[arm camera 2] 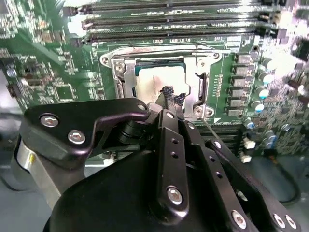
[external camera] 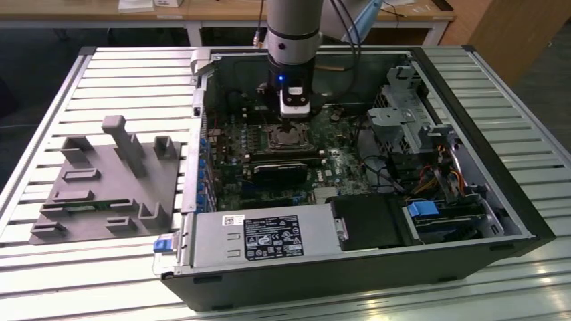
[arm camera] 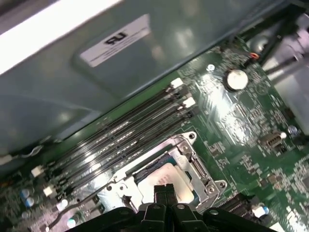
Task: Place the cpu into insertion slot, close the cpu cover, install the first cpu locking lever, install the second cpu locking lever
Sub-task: 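Close the cpu cover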
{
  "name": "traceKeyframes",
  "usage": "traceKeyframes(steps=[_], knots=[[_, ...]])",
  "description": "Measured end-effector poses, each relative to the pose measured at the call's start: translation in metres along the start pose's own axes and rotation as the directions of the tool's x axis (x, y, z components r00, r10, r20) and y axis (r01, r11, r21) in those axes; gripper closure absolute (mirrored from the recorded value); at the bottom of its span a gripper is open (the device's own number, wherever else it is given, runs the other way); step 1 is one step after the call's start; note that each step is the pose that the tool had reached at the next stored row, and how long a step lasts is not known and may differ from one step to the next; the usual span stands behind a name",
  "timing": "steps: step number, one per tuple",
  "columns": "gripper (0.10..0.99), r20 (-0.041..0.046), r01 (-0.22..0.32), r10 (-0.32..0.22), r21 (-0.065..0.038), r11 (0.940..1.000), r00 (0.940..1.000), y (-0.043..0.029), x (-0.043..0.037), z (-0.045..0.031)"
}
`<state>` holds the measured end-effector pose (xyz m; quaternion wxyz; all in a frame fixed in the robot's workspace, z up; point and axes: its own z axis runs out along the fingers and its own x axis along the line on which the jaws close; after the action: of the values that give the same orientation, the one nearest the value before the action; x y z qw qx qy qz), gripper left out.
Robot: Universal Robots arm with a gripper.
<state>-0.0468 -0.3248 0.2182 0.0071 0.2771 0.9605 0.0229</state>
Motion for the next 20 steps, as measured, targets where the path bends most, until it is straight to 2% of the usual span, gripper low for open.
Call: traceKeyframes(steps=[4, 9, 12, 15, 20], knots=[[0.98, -0.0035, 0.073, -0.073, 0.0, 0.9973, 0.9973, 0.0, 0.0, 0.0002], [0.98, -0.0078, 0.163, -0.163, -0.001, 0.9867, 0.9867, -0.0001, 0.0, 0.0003], [0.98, -0.0104, 0.217, -0.217, -0.001, 0.9762, 0.9761, -0.0001, 0.0, 0.0004], [0.98, -0.0129, 0.269, -0.269, -0.002, 0.9631, 0.963, -0.0001, 0.0, 0.0006], [0.98, -0.017, 0.356, -0.356, -0.003, 0.9345, 0.9343, 0.0, 0.0, 0.0008]])
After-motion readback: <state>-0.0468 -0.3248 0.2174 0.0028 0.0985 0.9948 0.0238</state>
